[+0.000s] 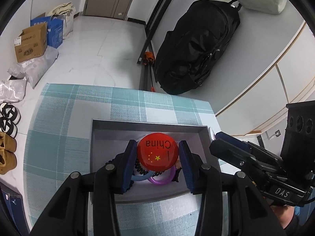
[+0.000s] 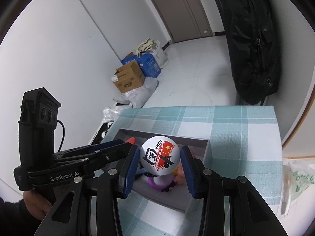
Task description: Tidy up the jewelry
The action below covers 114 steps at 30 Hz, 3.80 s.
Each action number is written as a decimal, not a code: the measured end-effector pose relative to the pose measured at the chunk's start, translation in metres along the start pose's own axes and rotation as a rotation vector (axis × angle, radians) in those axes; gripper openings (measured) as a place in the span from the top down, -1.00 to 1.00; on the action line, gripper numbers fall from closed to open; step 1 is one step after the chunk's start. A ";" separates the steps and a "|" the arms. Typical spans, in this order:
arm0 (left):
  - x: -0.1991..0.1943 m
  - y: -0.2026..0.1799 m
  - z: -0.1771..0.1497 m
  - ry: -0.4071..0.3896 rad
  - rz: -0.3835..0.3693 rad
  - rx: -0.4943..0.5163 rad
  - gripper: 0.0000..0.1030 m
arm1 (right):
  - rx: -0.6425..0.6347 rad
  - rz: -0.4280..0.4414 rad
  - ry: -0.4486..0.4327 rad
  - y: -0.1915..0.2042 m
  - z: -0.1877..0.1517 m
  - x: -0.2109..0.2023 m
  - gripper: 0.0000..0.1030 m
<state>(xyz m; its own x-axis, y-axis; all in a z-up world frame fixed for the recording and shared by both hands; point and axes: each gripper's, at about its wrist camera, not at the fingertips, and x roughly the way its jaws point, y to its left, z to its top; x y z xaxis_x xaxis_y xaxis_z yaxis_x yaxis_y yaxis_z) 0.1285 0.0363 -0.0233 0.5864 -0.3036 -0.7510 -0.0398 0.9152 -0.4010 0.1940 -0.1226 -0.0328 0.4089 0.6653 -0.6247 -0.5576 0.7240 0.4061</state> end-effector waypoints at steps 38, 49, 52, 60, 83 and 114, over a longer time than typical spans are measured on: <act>-0.019 -0.014 0.000 -0.069 0.070 0.048 -0.13 | 0.036 -0.019 -0.073 -0.003 -0.002 -0.023 -0.33; -0.047 -0.022 -0.010 -0.199 0.103 0.057 -0.38 | -0.032 -0.027 -0.171 0.017 -0.014 -0.047 -0.83; -0.053 -0.021 -0.013 -0.223 0.114 0.045 -0.43 | -0.050 -0.036 -0.200 0.022 -0.018 -0.055 -0.84; -0.069 -0.028 -0.026 -0.274 0.158 0.059 -0.51 | -0.106 -0.059 -0.252 0.035 -0.033 -0.072 -0.95; -0.098 -0.049 -0.062 -0.345 0.244 0.134 -0.54 | -0.123 -0.111 -0.294 0.047 -0.064 -0.101 -1.00; -0.097 -0.048 -0.065 -0.339 0.261 0.127 -0.54 | -0.121 -0.123 -0.285 0.045 -0.067 -0.103 -1.00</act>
<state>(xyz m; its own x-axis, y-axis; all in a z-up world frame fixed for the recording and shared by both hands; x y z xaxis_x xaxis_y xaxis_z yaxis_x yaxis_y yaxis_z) 0.0211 0.0044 0.0344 0.8030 0.0262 -0.5954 -0.1342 0.9813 -0.1379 0.0782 -0.1706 0.0056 0.6547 0.6111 -0.4449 -0.5665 0.7863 0.2466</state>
